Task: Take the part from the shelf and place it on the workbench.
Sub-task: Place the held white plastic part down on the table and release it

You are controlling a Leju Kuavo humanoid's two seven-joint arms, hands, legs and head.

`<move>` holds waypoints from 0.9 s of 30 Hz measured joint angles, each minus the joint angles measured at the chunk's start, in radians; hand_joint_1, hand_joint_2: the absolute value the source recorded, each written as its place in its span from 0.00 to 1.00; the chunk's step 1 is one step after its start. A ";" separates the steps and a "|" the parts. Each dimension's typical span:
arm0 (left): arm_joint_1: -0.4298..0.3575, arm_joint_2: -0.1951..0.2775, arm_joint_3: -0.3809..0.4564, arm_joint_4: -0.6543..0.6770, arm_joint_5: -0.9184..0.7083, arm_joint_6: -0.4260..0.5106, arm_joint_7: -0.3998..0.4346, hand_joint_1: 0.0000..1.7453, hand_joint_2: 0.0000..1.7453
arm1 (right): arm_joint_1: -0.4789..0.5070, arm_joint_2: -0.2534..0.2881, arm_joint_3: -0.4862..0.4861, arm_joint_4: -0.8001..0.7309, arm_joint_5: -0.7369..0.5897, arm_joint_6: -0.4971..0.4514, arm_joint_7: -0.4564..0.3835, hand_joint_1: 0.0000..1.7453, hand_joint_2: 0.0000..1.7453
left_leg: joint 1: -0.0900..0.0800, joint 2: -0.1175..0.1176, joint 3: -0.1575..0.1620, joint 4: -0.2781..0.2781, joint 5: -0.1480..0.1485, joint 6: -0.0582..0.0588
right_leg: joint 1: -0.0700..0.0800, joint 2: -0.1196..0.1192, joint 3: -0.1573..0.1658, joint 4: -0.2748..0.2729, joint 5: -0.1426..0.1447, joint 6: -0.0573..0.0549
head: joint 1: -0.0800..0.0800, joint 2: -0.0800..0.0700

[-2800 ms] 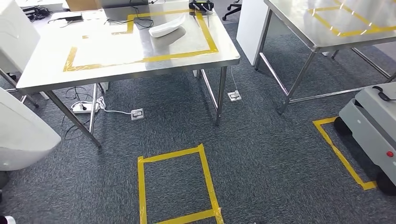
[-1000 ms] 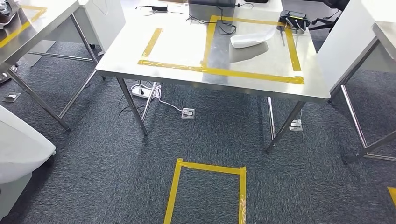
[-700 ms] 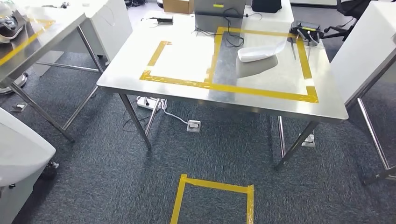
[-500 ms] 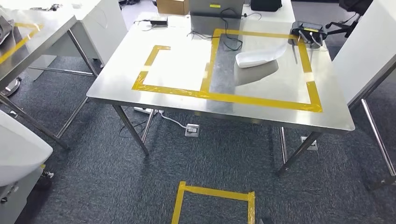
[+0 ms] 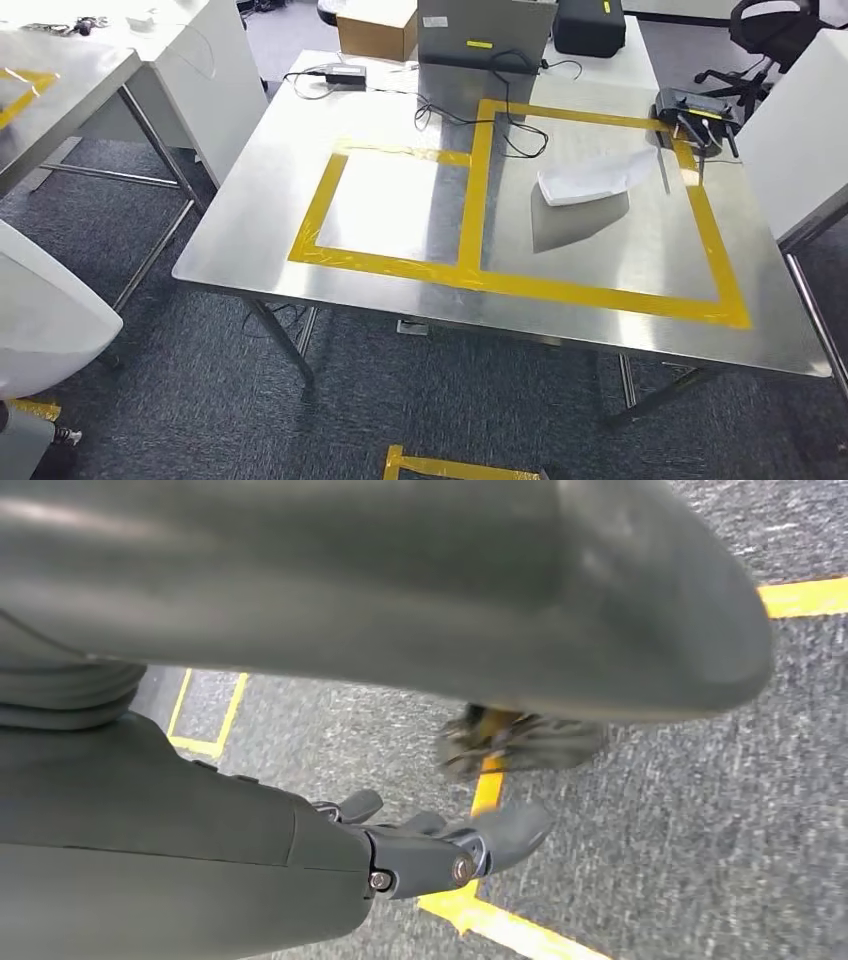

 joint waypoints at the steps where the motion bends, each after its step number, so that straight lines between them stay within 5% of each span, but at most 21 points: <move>1: 0.003 0.002 0.001 0.002 -0.001 -0.001 -0.003 1.00 1.00 | 0.002 0.000 0.000 0.000 0.001 0.001 0.001 0.00 0.00 | -0.001 0.001 0.024 -0.003 -0.017 0.001 | 0.001 -0.001 -0.032 0.001 -0.057 -0.001 | 0.002 0.000; 2: 0.005 0.005 0.002 0.005 -0.001 -0.003 -0.006 1.00 1.00 | 0.005 -0.001 0.000 0.000 0.001 0.001 0.001 0.00 0.00 | -0.002 0.002 0.048 -0.005 -0.035 0.002 | 0.003 -0.002 -0.057 -0.017 -0.092 -0.004 | 0.004 0.000; 3: 0.006 0.008 0.002 0.008 0.000 -0.005 -0.009 1.00 1.00 | 0.007 -0.001 0.000 0.000 0.001 0.001 0.002 0.00 0.00 | -0.004 0.004 0.073 -0.006 -0.054 0.002 | 0.005 -0.004 -0.075 -0.051 -0.090 -0.009 | 0.006 0.000; 4: 0.007 0.010 0.003 0.010 0.000 -0.007 -0.011 1.00 1.00 | 0.009 -0.001 0.000 0.000 0.001 0.000 0.001 0.00 0.00 | -0.006 0.009 0.096 -0.006 -0.073 0.001 | 0.010 -0.014 -0.088 -0.099 -0.037 -0.018 | 0.008 0.000; 7: 0.006 0.015 0.002 0.022 0.002 -0.011 -0.012 1.00 1.00 | 0.010 -0.003 -0.001 0.000 0.001 -0.001 0.000 0.00 0.00 | -0.017 0.028 0.143 -0.003 -0.126 -0.006 | 0.027 -0.050 -0.105 -0.230 0.214 -0.044 | 0.008 0.000; 8: 0.006 0.017 0.002 0.025 0.003 -0.011 -0.013 1.00 1.00 | 0.010 -0.004 -0.001 0.000 0.000 -0.001 0.000 0.00 0.00 | -0.020 0.033 0.155 0.004 -0.138 -0.011 | 0.028 -0.049 -0.105 -0.245 0.251 -0.046 | 0.007 0.000; 10: 0.003 0.024 0.003 0.026 0.006 -0.011 -0.014 1.00 1.00 | 0.007 -0.003 -0.001 0.000 0.001 -0.001 -0.001 0.00 0.00 | -0.022 0.039 0.171 0.020 -0.149 -0.021 | 0.022 -0.030 -0.087 -0.249 0.258 -0.050 | 0.008 0.000; 12: 0.000 0.030 0.003 0.028 0.008 -0.011 -0.016 1.00 1.00 | 0.004 -0.003 -0.001 0.000 0.001 -0.001 -0.001 0.00 0.00 | -0.019 0.026 0.153 0.074 -0.166 -0.032 | 0.015 -0.013 -0.070 -0.254 0.254 -0.060 | 0.005 0.000; 16: 0.002 0.034 0.004 0.033 0.008 -0.009 -0.016 1.00 1.00 | 0.000 -0.004 -0.001 0.000 0.001 -0.001 -0.002 0.00 0.00 | -0.003 0.007 0.024 0.269 -0.265 -0.054 | 0.008 0.024 -0.061 -0.255 0.242 -0.065 | 0.002 0.000; 18: 0.002 0.035 0.004 0.036 0.008 -0.008 -0.016 1.00 1.00 | 0.001 -0.004 -0.001 0.000 0.000 -0.001 -0.002 0.00 0.00 | 0.004 0.005 0.007 0.246 -0.226 -0.060 | 0.003 0.046 -0.053 -0.251 0.233 -0.059 | 0.002 0.000; 20: 0.002 0.040 0.004 0.039 0.007 -0.006 -0.015 1.00 1.00 | 0.003 -0.004 -0.002 0.000 -0.001 -0.002 -0.004 0.00 0.00 | 0.012 -0.020 0.037 0.128 -0.133 -0.066 | -0.003 0.066 -0.044 -0.245 0.222 -0.049 | 0.002 0.000; 21: 0.002 0.043 0.004 0.042 0.004 -0.004 -0.014 1.00 1.00 | 0.002 -0.004 -0.002 0.000 -0.001 -0.003 -0.006 0.00 0.00 | 0.014 -0.037 0.049 0.076 -0.112 -0.066 | -0.006 0.076 -0.043 -0.241 0.219 -0.043 | 0.001 0.000; 23: 0.001 0.049 0.003 0.050 -0.008 0.005 -0.012 1.00 1.00 | 0.002 -0.004 -0.002 0.000 -0.004 -0.008 -0.013 0.00 0.00 | 0.015 -0.060 0.057 0.035 -0.099 -0.058 | -0.007 0.093 -0.049 -0.237 0.216 -0.030 | -0.001 0.000; 25: -0.004 0.053 0.002 0.057 -0.034 0.022 -0.013 1.00 1.00 | 0.004 -0.004 -0.003 0.000 -0.010 -0.014 -0.019 0.00 0.00 | 0.014 -0.053 0.058 0.031 -0.087 -0.047 | -0.006 0.104 -0.051 -0.240 0.218 -0.021 | -0.002 0.000; 27: -0.015 0.058 0.002 0.068 -0.083 0.048 -0.021 1.00 1.00 | 0.005 -0.004 -0.007 0.000 -0.014 -0.015 -0.022 0.00 0.00 | 0.016 -0.050 0.058 0.026 -0.081 -0.046 | -0.005 0.105 -0.049 -0.247 0.222 -0.042 | -0.002 0.000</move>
